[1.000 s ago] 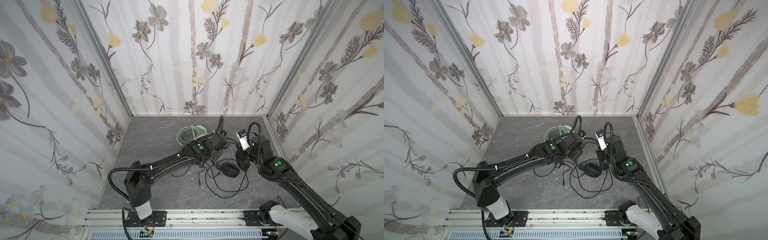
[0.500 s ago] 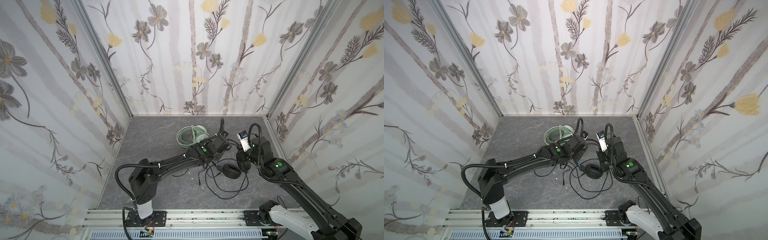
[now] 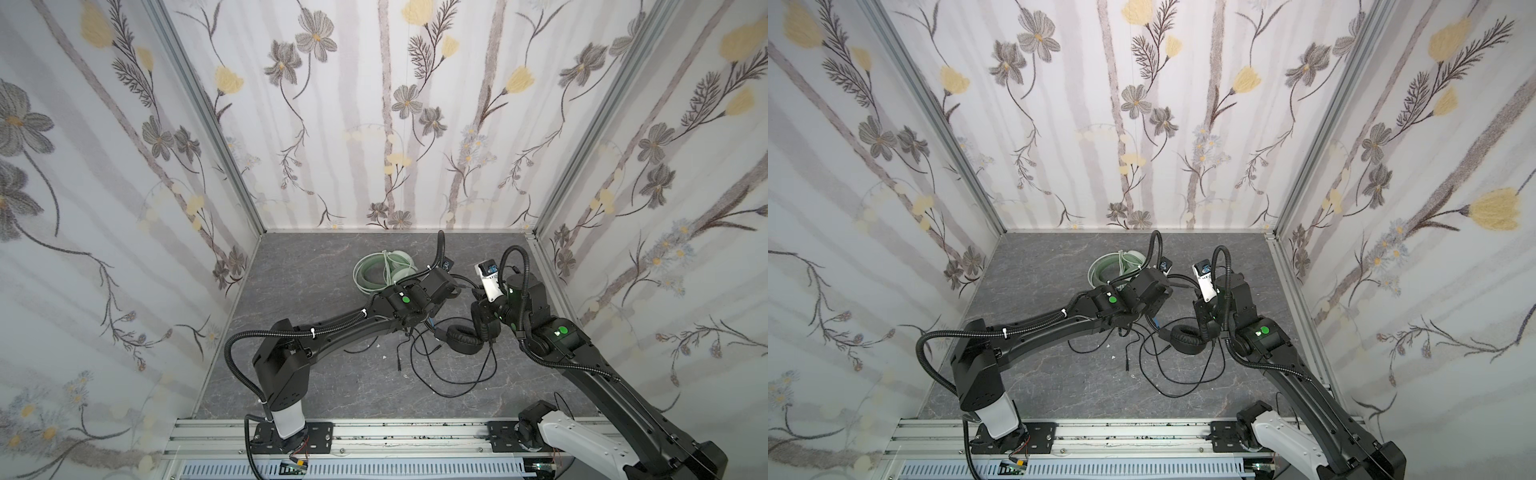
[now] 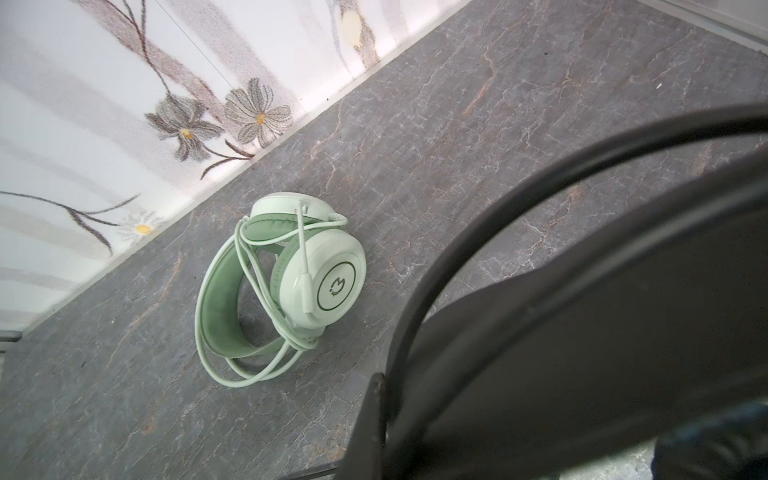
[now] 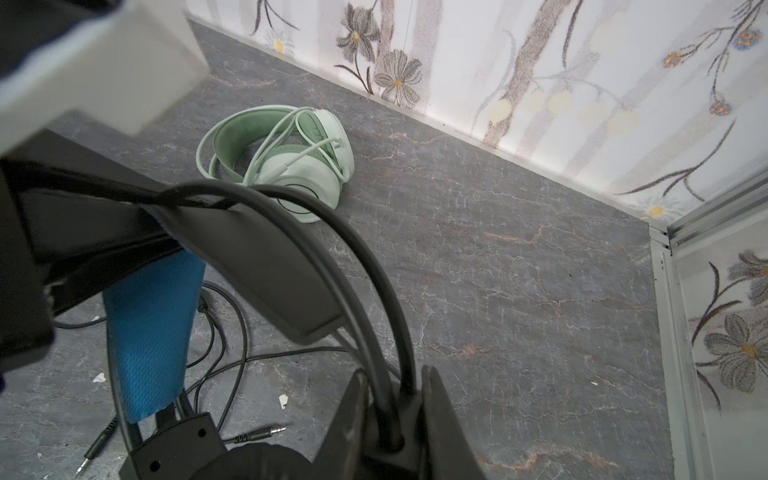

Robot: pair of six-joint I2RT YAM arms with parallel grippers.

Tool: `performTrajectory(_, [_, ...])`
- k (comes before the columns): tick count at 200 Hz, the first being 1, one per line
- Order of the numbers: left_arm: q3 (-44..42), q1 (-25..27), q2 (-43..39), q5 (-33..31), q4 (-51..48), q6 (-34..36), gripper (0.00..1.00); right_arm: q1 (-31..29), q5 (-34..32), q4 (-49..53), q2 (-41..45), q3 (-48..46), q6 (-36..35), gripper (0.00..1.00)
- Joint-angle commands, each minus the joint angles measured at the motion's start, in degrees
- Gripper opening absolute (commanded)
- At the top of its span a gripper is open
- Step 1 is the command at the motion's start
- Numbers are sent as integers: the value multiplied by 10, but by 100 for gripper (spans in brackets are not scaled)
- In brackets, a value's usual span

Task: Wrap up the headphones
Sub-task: 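Lift the black headset with the left gripper, raising it above the green headset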

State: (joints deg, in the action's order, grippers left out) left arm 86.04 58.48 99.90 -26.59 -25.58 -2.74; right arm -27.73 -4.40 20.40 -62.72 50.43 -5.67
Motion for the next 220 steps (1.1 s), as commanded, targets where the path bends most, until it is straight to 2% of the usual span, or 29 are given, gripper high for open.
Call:
performTrajectory(1, [3,-9,-16,-7,9,9,0,-2,61,-58,11,11,-13,44])
performTrajectory(16, [8,-20,-31,-4,-5,6,0,-2,69,-60,23,16,-13,65])
performTrajectory(26, [11,-29,-43,-5,-15,0,0,-2,73,-60,30,20,-13,76])
performTrajectory(55, [33,-63,-82,-17,-62,-20,0,-1,80,-56,42,44,-14,87])
performTrajectory(87, [70,-101,-124,-62,-116,-46,0,-1,138,-54,42,61,-11,89])
performTrajectory(110, [91,-128,-152,-81,-134,-61,0,-2,165,-74,52,40,6,90])
performTrajectory(136, [110,-157,-173,-60,-145,-78,0,-2,194,-121,60,13,30,91])
performTrajectory(160, [120,-166,-186,-35,-148,-93,0,-2,213,-148,36,-1,44,90])
performTrajectory(184, [126,-172,-195,-17,-150,-102,0,-2,268,-192,14,-18,63,89])
performTrajectory(220, [138,-191,-212,11,-148,-128,0,-1,299,-245,-6,-57,85,86])
